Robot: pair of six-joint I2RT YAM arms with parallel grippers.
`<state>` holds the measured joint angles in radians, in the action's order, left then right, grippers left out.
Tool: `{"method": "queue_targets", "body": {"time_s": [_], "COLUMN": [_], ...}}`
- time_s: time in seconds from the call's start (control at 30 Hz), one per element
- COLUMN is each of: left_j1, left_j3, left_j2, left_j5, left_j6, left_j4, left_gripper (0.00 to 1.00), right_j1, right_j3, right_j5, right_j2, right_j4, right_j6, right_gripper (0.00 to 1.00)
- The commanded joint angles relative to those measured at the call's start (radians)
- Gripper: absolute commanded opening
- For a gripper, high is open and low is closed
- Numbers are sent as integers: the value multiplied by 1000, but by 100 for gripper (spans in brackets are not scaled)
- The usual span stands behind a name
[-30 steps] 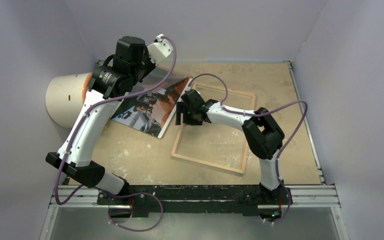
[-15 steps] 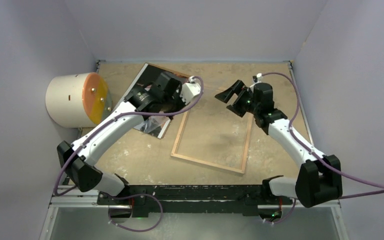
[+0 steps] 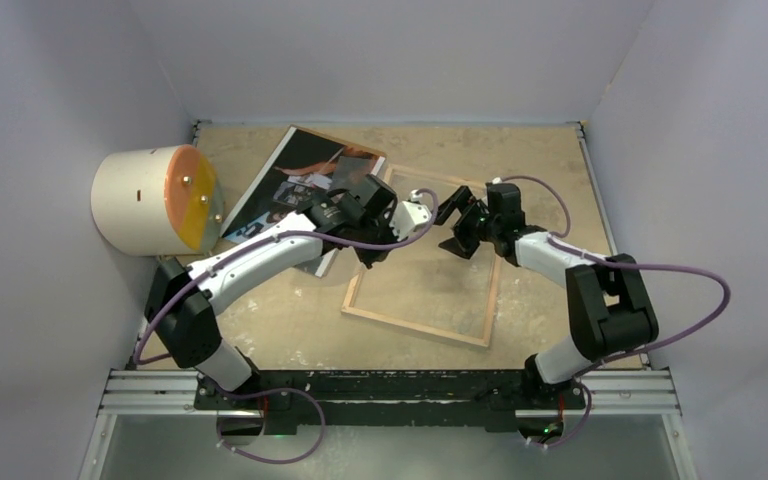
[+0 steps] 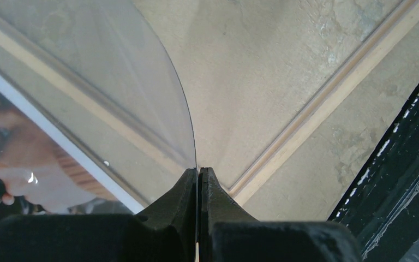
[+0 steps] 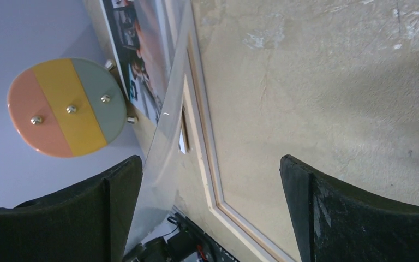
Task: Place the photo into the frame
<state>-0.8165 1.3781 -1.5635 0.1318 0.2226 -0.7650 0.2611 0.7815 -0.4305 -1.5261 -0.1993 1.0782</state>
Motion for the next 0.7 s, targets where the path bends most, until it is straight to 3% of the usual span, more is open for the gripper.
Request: {"method": "queue_targets", "body": {"time_s": [0.0, 0.2, 0.53, 0.67], "left_j1": [-43, -89, -173, -179], "left_j3": [-9, -30, -68, -42], "left_j2": [-36, -61, -112, -130], "left_j5": [67, 75, 23, 5], "left_j6": [-17, -14, 24, 8], "left_j4": [72, 105, 85, 103], "left_gripper": [0, 0, 0, 0], "right_j1": [-3, -3, -29, -30], "right_j3": [19, 21, 32, 22], "right_j5": [-16, -22, -37, -61], "right_j2": [-49, -113, -103, -142], "right_j4": [-75, -88, -45, -97], "right_j6": [14, 3, -49, -39], "right_gripper": [95, 84, 81, 65]}}
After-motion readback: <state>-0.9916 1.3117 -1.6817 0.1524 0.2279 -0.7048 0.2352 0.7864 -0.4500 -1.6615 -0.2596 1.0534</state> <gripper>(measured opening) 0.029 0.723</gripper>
